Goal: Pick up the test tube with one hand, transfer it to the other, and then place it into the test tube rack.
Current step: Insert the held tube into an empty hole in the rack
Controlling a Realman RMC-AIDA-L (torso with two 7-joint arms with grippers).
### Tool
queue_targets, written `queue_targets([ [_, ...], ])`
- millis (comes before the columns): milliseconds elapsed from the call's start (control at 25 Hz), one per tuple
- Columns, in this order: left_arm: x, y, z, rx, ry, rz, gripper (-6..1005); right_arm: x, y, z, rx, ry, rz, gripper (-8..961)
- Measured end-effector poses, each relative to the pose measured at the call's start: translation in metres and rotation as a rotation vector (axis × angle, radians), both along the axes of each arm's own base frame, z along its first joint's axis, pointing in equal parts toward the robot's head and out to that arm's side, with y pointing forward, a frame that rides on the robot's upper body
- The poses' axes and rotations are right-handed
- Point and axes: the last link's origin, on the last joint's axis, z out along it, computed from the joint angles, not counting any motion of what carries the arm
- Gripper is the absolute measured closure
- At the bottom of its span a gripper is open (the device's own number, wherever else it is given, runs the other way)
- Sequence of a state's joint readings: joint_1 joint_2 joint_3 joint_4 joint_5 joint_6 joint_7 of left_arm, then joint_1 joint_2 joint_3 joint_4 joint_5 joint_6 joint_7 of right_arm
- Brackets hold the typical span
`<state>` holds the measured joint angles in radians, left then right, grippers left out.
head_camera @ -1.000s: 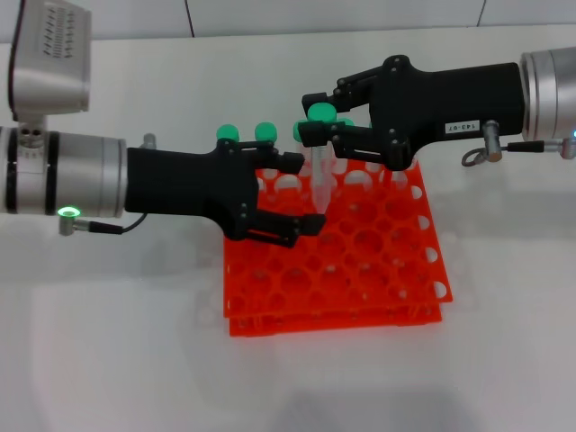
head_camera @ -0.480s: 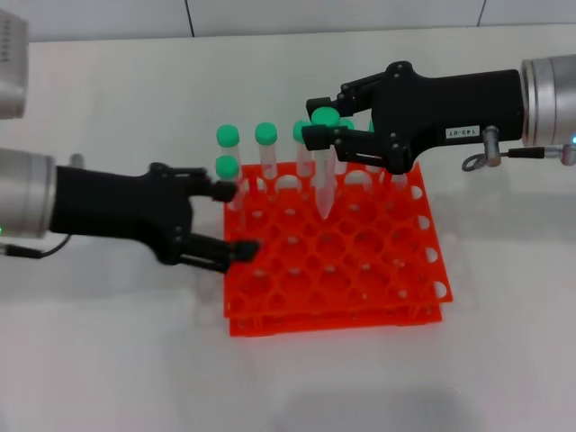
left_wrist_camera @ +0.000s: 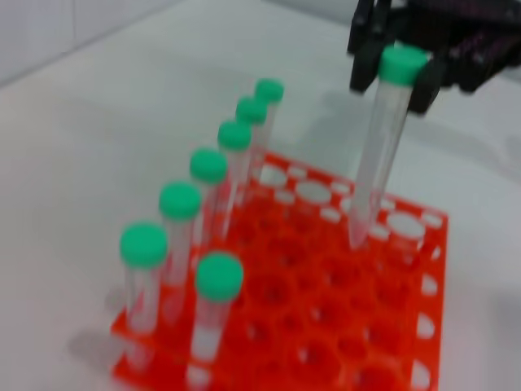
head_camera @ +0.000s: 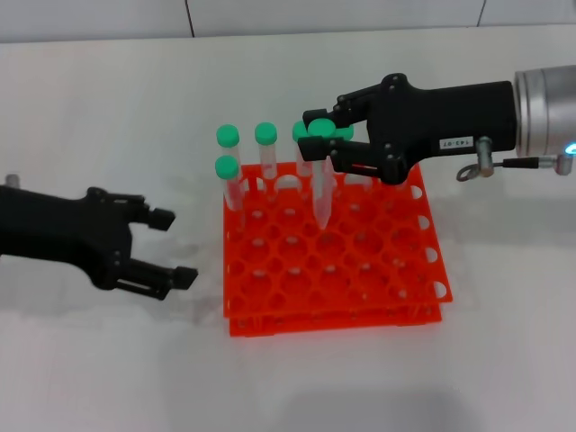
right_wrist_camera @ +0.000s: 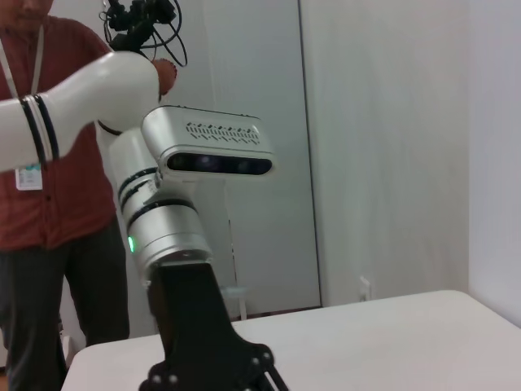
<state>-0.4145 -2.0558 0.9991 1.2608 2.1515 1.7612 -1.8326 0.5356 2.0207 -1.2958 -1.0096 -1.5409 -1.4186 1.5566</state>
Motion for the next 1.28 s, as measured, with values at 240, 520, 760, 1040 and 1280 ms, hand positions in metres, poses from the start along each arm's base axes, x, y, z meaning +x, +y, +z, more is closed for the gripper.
queue_targets([
  [240, -0.011, -0.002, 0.004, 0.007, 0.083, 0.032, 106, -0.005, 0.0, -0.006, -0.003, 0.008, 0.004, 687],
  [520, -0.021, 0.0, 0.018, 0.088, 0.06, 0.016, 106, -0.01, 0.003, -0.009, 0.009, 0.005, 0.004, 687],
  [760, -0.027, -0.001, 0.02, 0.111, 0.062, -0.004, 106, -0.013, 0.006, -0.014, 0.022, 0.003, -0.001, 688],
  [1040, -0.032, -0.004, 0.013, 0.112, 0.062, -0.028, 106, -0.02, 0.009, -0.021, 0.03, 0.003, -0.003, 688],
  [1280, -0.038, -0.008, 0.006, 0.096, 0.054, -0.031, 106, -0.027, 0.012, -0.028, 0.035, -0.003, 0.001, 688],
])
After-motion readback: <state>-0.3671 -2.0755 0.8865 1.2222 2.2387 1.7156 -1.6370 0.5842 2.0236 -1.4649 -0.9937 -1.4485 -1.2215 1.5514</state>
